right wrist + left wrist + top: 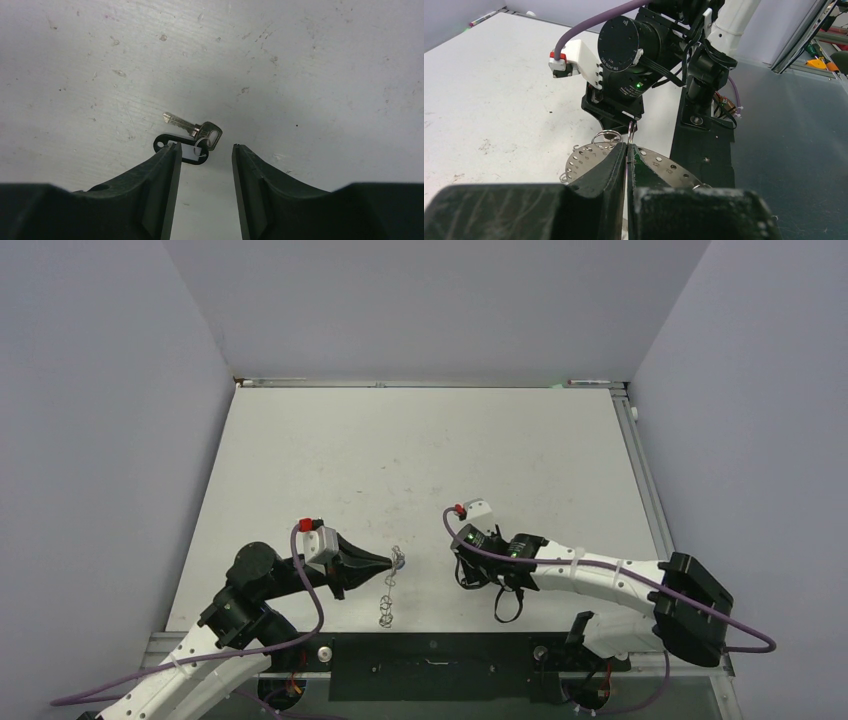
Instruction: Put the keys on the keyring
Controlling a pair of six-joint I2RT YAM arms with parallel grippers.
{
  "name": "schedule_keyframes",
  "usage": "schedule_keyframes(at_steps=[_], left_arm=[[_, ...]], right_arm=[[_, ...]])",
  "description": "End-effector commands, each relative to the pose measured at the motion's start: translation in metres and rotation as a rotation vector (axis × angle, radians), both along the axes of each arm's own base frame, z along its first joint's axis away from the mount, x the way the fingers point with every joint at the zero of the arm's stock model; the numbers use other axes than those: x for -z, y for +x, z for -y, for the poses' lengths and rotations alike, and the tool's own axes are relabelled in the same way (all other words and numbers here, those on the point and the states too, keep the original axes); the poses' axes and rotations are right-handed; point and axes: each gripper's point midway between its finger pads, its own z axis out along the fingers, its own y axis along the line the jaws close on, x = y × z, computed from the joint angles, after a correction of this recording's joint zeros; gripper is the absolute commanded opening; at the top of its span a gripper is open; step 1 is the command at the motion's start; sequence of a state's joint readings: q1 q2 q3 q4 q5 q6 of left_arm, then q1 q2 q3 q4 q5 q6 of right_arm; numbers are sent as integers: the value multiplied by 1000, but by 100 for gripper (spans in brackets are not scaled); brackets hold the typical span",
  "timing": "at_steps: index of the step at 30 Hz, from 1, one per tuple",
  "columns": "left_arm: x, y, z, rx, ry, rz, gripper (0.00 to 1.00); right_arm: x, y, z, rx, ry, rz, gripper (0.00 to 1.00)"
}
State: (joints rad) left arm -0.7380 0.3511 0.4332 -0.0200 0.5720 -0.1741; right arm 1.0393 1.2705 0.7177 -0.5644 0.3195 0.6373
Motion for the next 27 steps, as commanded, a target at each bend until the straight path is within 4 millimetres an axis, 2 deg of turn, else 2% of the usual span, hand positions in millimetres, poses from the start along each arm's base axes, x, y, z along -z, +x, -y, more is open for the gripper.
schedule_keyframes(at_steps=[1,5,11,15,22,27], left_arm=[[-31,2,-3,-20,-55,72,0],[-31,2,-3,-21,-54,72,0],[-31,2,-3,-19,-54,72,0],[-30,2,-3,-20,-53,70,0],[-30,3,-3,-23,-51,70,0],[-30,3,-3,-21,-52,71,0]], right_arm=[[5,2,-6,-9,10,-12,43],[12,-1,-7,6,8,-38,42],[22,-3,-6,25,-13,-62,34],[29,-5,-3,33,-40,-77,33],[34,-8,-1,37,-54,-92,32],[37,-9,1,40,-70,-100,26]])
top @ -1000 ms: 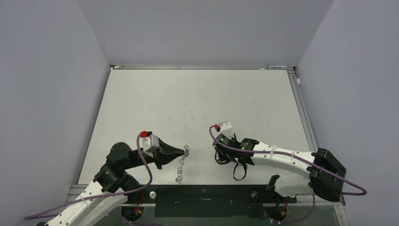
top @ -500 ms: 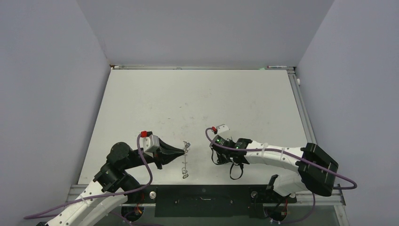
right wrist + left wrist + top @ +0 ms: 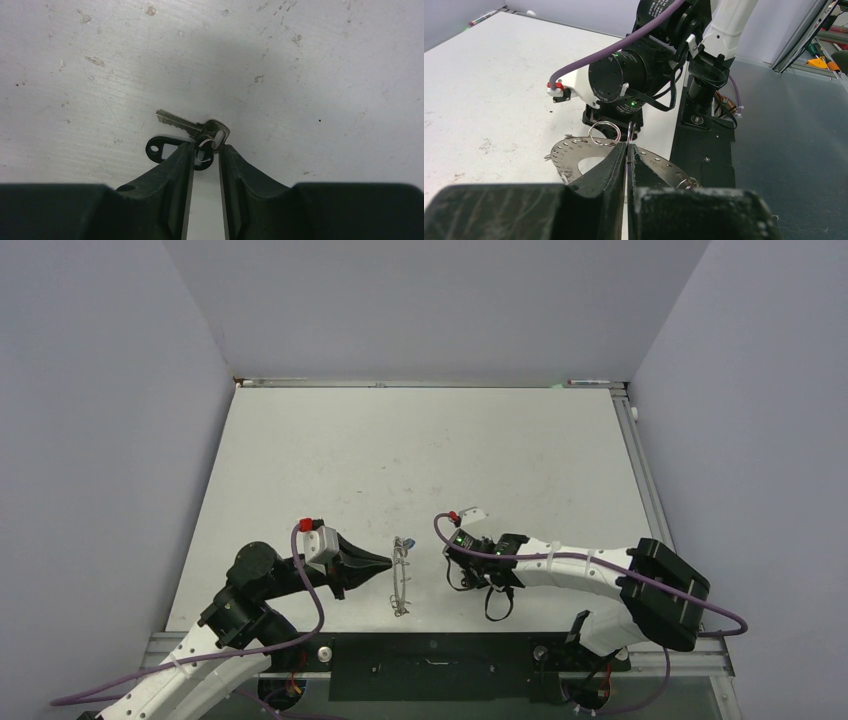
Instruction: Put the keys on the keyring
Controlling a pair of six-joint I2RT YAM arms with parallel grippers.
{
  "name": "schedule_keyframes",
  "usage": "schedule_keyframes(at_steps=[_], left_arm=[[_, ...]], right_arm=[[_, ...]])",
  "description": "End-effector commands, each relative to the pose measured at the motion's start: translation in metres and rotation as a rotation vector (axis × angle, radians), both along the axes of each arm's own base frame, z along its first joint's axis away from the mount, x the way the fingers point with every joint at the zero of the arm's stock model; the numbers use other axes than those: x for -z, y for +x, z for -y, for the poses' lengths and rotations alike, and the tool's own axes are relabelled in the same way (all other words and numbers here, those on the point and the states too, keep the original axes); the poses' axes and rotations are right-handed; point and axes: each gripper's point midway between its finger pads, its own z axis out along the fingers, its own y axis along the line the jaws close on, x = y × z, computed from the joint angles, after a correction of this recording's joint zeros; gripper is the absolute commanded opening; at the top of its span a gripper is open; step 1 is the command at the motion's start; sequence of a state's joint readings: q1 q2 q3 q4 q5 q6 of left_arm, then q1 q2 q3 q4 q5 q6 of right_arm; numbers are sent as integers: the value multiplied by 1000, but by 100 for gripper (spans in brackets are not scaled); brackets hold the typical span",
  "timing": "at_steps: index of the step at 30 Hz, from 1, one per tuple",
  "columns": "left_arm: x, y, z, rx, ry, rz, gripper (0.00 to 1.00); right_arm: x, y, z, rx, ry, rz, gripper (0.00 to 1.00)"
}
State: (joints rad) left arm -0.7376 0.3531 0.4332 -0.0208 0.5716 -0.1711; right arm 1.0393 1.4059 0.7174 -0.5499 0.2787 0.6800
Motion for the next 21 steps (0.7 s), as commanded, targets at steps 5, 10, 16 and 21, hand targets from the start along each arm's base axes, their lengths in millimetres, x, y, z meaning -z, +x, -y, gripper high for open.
schedule_keyframes(at_steps=[5,10,16,21], left_arm=[[-31,2,-3,-20,-54,71,0],[-31,2,-3,-22,-55,71,0],[-31,2,-3,-22,-55,71,0],[-31,2,-3,-21,-56,71,0]], right_arm=[[7,0,1,20,-14,-8,25],[9,-2,-2,4,-15,-21,13],[3,-3,-8,-34,-38,0,5],[-30,3,-16,-75,-53,88,5]])
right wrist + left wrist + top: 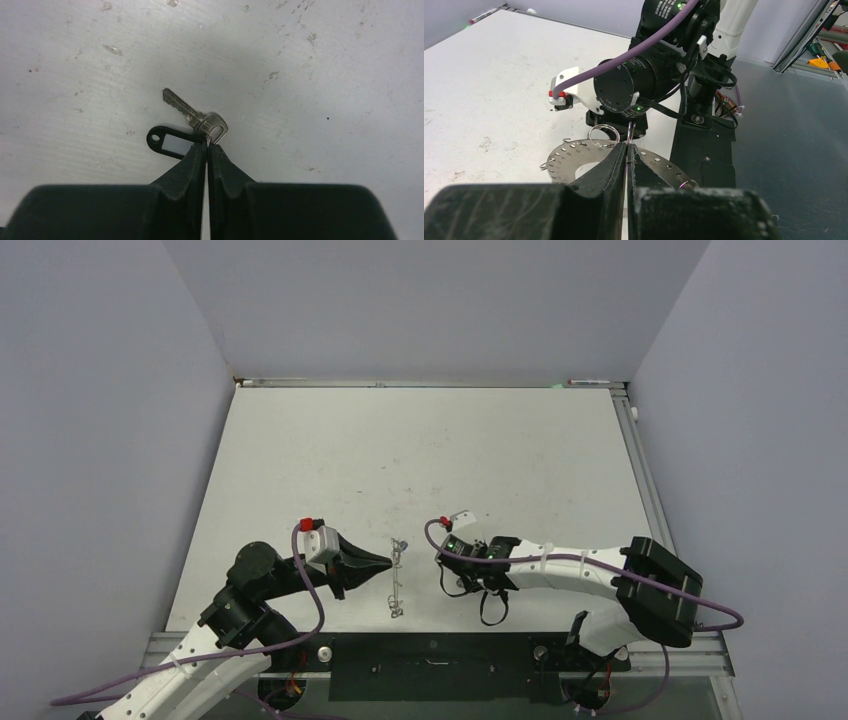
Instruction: Put the keys on the keyring
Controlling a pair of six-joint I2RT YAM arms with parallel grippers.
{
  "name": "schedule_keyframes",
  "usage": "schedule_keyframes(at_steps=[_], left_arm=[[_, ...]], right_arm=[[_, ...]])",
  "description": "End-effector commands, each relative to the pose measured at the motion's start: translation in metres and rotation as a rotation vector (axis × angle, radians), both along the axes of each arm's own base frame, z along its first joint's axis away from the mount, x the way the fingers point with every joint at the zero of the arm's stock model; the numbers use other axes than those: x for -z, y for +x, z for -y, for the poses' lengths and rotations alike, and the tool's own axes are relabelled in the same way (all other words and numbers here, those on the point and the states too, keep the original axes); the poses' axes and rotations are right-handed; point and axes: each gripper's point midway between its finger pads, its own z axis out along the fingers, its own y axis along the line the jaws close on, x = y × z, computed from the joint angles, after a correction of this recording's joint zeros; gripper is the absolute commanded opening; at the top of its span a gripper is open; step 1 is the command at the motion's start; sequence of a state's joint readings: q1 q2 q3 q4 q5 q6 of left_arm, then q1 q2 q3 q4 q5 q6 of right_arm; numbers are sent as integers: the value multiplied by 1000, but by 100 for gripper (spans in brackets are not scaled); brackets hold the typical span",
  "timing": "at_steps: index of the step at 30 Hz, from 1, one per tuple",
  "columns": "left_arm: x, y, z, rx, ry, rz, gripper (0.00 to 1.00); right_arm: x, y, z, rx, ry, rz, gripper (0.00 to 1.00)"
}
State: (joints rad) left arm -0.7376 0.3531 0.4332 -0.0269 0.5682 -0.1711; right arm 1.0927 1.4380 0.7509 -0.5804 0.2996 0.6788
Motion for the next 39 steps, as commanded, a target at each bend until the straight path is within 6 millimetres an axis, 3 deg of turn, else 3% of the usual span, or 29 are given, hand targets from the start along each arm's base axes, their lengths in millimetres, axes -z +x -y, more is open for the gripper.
schedule_keyframes(at_steps=[1,10,15,18,20,25,34,39], left_arm=[[-33,1,-3,-17,-60,76,0],[-32,1,-3,-14,-60,74,0],[-32,1,-3,-15,-60,73,0],[-32,2,-3,-19,-59,72,0],[-31,2,-3,-19,-57,69,0],[-30,3,-2,-20,-55,66,0],[-27,4,0,-13,-46,55,0],[-25,4,1,-8,-42,49,0]], right_arm=[[-36,13,-9,-35,-18,106,5],[-121,24,-26,-72,167,328,5],[-157,12,-42,-155,402,406,5],[-177,19,-19,-55,455,499,5],[-187,21,-7,-41,478,549,5],[-197,6,-11,-143,579,532,5],[-229,-55,-53,-608,799,444,5],[-235,-71,-63,-698,859,403,5]])
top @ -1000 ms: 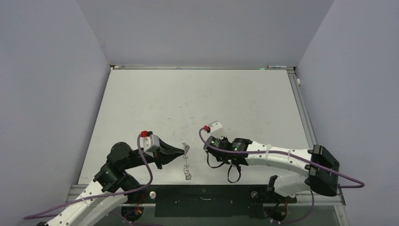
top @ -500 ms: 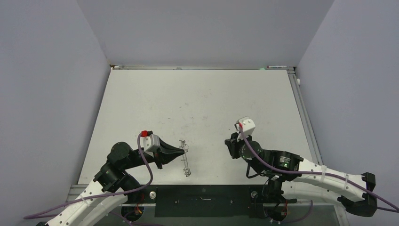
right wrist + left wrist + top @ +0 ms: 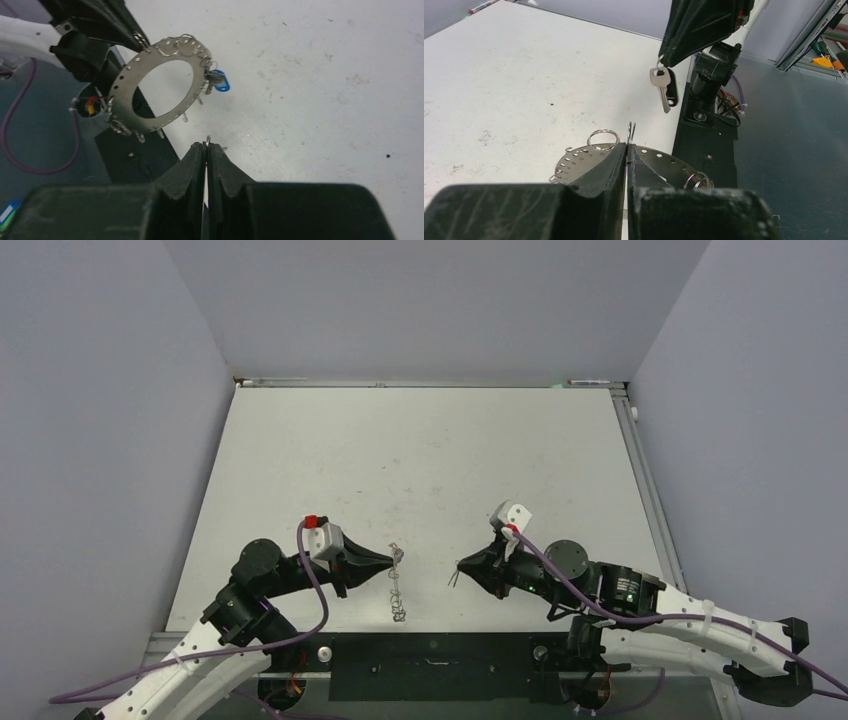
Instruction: Put the keys on the keyring
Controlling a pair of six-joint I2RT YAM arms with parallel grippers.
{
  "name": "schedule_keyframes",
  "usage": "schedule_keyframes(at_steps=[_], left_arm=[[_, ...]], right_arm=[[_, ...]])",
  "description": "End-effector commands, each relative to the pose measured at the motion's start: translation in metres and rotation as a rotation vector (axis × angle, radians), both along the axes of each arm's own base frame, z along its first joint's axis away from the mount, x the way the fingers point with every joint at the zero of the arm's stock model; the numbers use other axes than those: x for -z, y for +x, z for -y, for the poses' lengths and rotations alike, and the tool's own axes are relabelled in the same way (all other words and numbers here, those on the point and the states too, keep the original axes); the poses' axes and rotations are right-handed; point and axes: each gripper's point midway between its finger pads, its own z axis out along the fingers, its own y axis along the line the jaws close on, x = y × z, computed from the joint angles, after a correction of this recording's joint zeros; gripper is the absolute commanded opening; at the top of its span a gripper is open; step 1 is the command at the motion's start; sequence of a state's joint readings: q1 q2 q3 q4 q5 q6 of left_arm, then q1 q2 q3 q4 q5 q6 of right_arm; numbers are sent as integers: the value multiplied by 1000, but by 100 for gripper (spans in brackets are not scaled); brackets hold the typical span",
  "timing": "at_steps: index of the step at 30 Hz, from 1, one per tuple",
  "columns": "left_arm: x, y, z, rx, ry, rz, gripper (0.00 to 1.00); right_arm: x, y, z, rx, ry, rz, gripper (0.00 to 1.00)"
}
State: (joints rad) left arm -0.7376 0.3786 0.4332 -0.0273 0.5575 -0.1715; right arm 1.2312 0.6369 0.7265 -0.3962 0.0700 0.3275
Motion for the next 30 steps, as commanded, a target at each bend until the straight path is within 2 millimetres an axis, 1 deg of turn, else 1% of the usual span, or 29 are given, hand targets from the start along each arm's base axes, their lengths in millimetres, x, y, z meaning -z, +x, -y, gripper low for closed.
schedule_keyframes(at_steps=[1,3,8,12,18,30], left_arm=[[-31,-1,-1,4,-58,68,0],[-30,-1,0,8,-56,64,0],[-29,-1,1,15,-52,61,0],[-30,-2,1,13,-55,64,0],[-31,-2,0,11,-58,68,0],[-24,2,1,2,-39,53,0]], right_arm=[[-20,-26,-20,-192,85,28,5],[-22,-32,-26,-236,94,24,5],[-22,-18,-29,-165,72,25,5],[-27,-16,-35,-174,85,40,5],[-26,-14,-44,-180,82,36,5],[-46,-21,-56,-243,182,84,5]])
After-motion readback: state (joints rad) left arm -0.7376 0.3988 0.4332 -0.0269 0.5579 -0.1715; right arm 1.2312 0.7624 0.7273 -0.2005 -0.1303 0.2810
